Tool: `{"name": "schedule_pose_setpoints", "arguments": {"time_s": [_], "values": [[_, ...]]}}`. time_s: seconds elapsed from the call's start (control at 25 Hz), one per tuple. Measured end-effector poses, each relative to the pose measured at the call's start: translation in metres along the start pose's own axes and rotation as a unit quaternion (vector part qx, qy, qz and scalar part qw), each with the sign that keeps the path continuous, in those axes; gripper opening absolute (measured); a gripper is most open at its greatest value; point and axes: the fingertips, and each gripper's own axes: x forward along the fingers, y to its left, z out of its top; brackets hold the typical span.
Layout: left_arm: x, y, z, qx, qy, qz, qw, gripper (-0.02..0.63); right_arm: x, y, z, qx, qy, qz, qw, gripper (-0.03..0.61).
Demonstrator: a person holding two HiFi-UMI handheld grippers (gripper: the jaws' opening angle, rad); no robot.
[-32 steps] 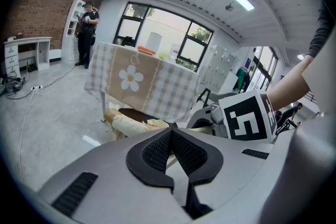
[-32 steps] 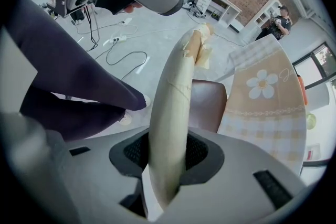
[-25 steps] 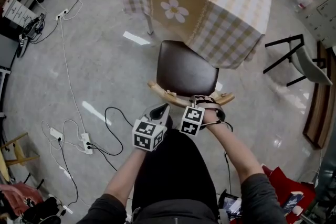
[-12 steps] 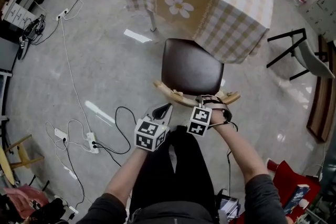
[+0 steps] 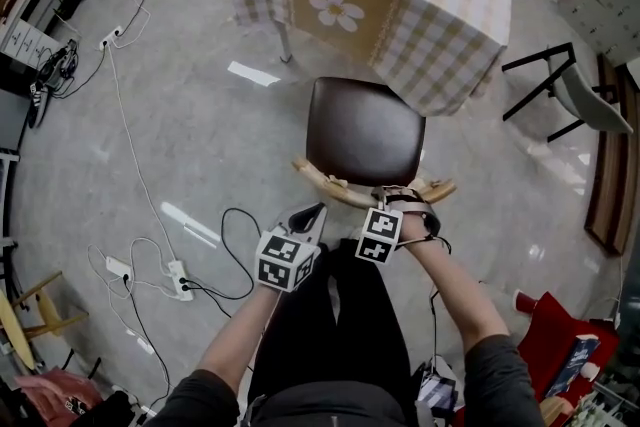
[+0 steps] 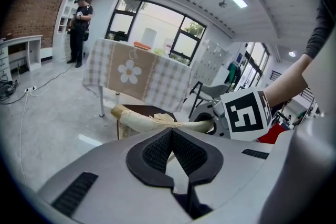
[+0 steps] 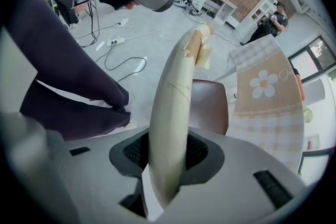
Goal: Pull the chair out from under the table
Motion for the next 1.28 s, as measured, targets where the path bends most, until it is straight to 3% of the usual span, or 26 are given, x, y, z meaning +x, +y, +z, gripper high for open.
{"name": "schedule_pose_setpoints", "arguments": {"time_s": [1.28], "values": [[-0.027,-0.002,-0.013,0.034,0.014,-0.036,0.9987,0.008,-0.007,0.042,0.028,0.026,0.000,0.000,1.000,0.117]]}}
